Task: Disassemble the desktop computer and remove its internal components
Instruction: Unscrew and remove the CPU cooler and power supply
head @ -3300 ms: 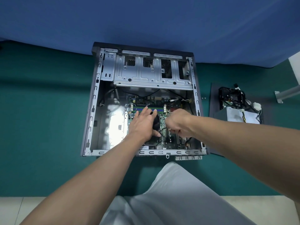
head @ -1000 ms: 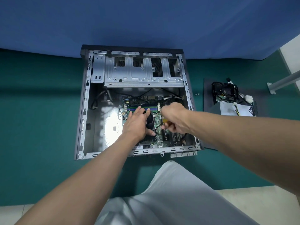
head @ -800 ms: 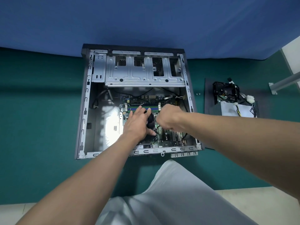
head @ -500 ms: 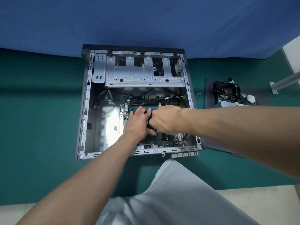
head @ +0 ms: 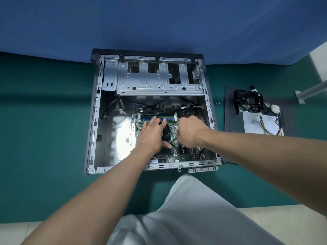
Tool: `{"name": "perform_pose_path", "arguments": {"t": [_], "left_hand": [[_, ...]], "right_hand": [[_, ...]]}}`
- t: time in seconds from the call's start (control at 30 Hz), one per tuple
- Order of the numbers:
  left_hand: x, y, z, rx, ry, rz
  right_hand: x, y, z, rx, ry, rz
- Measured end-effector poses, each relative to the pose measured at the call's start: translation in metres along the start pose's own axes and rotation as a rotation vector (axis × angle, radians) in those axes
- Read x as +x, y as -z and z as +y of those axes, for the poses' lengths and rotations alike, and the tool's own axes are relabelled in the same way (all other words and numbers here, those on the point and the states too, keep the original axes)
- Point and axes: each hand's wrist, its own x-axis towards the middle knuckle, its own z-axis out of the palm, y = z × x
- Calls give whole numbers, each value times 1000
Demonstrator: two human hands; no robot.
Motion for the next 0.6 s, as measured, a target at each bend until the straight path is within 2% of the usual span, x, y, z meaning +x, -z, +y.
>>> {"name": "perform_pose_path", "arguments": {"t": [0.13, 0.2, 0.27, 0.33, 0.37, 0.43, 0.5, 0.53, 0.6], "left_hand": [[-1, 1, 0, -1, -7, 14], [-2, 1, 0, 2, -13, 19], [-2, 1, 0, -5, -15, 16], [-1, 1, -1, -19, -14, 21], [-1, 1, -1, -24, -14, 23], [-1, 0, -1, -19, -9, 18], [-1, -1, 0, -13, -3, 21], [-1, -1, 0, -11, -1, 25], [-2, -1, 0, -14, 3, 21]], "right_hand": [[-5, 3, -2, -663, 590, -15], [-2, 7, -2, -796, 707, -8], [2, 10, -2, -803, 682, 5], [6, 10, -5, -544, 497, 16], [6, 9, -9, -334, 324, 16], [11, 7, -12, 259, -126, 31], [14, 9, -10, 919, -578, -94], [14, 10, -8, 1123, -711, -204], [13, 7, -4, 1244, -781, -332]]}}
